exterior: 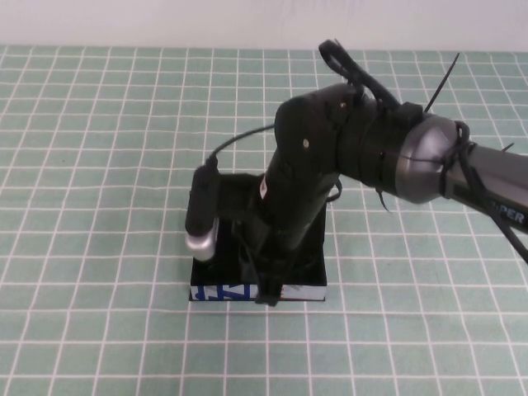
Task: Return glasses to glasses case
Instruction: Place the glasses in the glasses case
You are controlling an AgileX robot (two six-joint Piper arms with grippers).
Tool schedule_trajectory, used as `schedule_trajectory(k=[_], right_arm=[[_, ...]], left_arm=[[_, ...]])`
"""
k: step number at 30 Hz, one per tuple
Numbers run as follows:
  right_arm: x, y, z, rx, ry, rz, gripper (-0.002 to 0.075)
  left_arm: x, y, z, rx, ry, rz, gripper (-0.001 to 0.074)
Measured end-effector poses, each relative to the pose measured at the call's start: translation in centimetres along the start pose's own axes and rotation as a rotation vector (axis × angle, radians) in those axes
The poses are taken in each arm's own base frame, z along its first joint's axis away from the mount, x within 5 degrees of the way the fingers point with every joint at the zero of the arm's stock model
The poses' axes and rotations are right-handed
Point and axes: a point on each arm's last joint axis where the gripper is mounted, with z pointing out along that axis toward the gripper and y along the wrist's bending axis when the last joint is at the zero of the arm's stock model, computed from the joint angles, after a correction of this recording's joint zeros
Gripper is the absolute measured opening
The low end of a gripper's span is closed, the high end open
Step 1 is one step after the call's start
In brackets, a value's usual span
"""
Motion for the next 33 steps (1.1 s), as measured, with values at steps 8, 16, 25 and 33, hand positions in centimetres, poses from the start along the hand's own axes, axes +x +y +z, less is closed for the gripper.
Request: schedule_trajectory(k=[8,16,25,33], right_arm=[[1.6,-0.8,3.3,-0.001,0.045,0.028,-0.0011],[2.9,-2.2,4.0,0.009,0.039,0.126,-0.0011],[2.2,-2.3,0.8,0.096,-0.040,0.117,-0.0011],[4.1,-4.0,2.3,0.094,-0.004,0.166,-0.0011]], left_arm=[[0.0,0.0,0.0,0.000,0.000,0.000,-0.0002],[0.0,0.0,0.0,0.000,0.000,0.000,-0.0002],[0.0,0.0,0.0,0.000,0.000,0.000,-0.0002],[0.0,0.0,0.0,0.000,0.000,0.000,-0.0002]])
